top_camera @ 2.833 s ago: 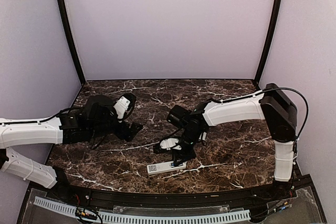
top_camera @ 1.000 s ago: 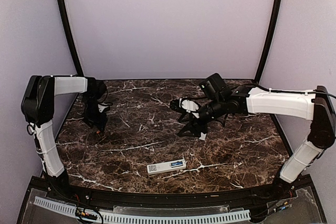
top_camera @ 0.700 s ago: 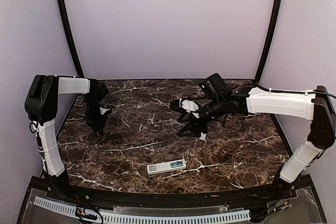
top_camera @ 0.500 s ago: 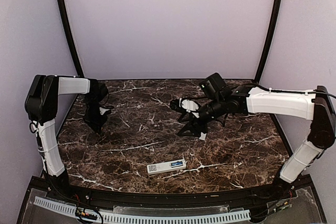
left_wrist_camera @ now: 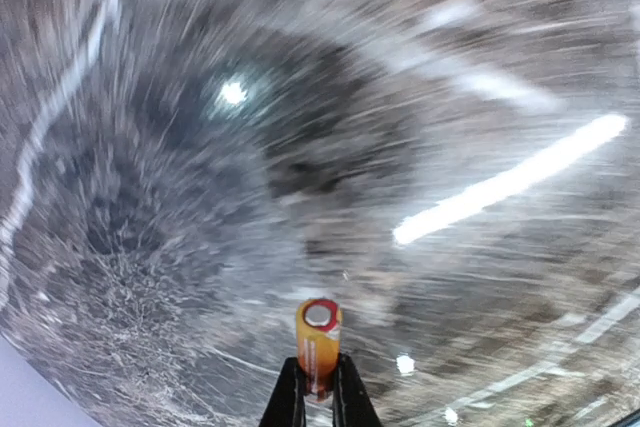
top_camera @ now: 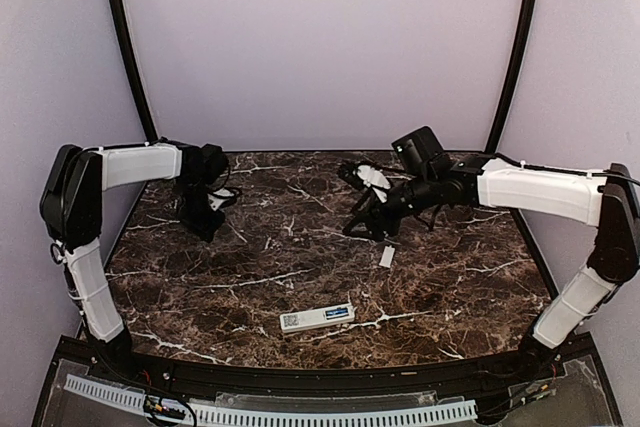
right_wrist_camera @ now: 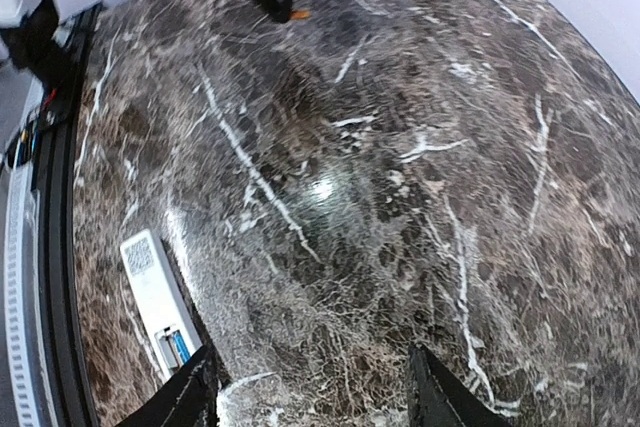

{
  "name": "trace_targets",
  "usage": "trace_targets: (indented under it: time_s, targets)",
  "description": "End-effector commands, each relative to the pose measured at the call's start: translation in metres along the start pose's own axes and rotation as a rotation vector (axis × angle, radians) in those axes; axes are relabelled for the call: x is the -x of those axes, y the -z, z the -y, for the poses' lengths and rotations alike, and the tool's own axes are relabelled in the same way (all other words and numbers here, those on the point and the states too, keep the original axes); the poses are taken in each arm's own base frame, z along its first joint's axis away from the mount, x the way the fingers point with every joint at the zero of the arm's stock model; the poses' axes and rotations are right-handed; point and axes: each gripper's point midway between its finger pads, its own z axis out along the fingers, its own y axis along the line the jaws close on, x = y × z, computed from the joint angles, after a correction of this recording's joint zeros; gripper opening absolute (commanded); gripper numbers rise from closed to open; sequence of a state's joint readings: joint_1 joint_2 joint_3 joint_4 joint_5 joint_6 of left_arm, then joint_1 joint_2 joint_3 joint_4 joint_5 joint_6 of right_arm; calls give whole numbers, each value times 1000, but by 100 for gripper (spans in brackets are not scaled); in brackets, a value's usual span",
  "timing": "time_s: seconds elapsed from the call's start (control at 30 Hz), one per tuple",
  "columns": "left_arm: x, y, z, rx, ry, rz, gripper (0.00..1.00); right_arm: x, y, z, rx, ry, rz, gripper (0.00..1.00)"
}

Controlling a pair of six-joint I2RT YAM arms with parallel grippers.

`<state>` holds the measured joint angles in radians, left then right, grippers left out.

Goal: Load the batteries into the remote control
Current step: Pick up the battery from the center of the board.

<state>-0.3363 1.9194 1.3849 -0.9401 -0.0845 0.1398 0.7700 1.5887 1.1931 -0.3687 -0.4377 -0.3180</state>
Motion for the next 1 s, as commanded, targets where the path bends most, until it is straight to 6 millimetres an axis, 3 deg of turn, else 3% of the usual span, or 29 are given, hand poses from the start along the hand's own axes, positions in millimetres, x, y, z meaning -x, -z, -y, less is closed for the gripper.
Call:
trace_targets:
  time_s: [0.0,0.13,0.23,0.33,0.57,0.67,0.8,0.97]
  targets:
    - [24,69,41,-15,-146,259,0,44,44,38,-85,-253,186,60]
    - [28,94,74,-13,-255,351,0,41,51,53,-108,-435,191,58]
    - [30,108,101,-20,-330,413,0,42,49,53,-92,-528,201,58]
    - [32,123,134,-31,-413,489,0,42,49,49,-60,-610,220,56]
    - [36,166,174,-213,-359,684,0,41,62,34,-27,-644,269,55]
    - [36,180,181,-262,-364,749,0,40,69,32,-46,-634,271,55]
    - [45,191,177,-210,-403,807,0,45,75,46,-126,-611,289,56]
    - [88,203,170,-101,-437,921,0,61,71,75,-137,-525,374,57]
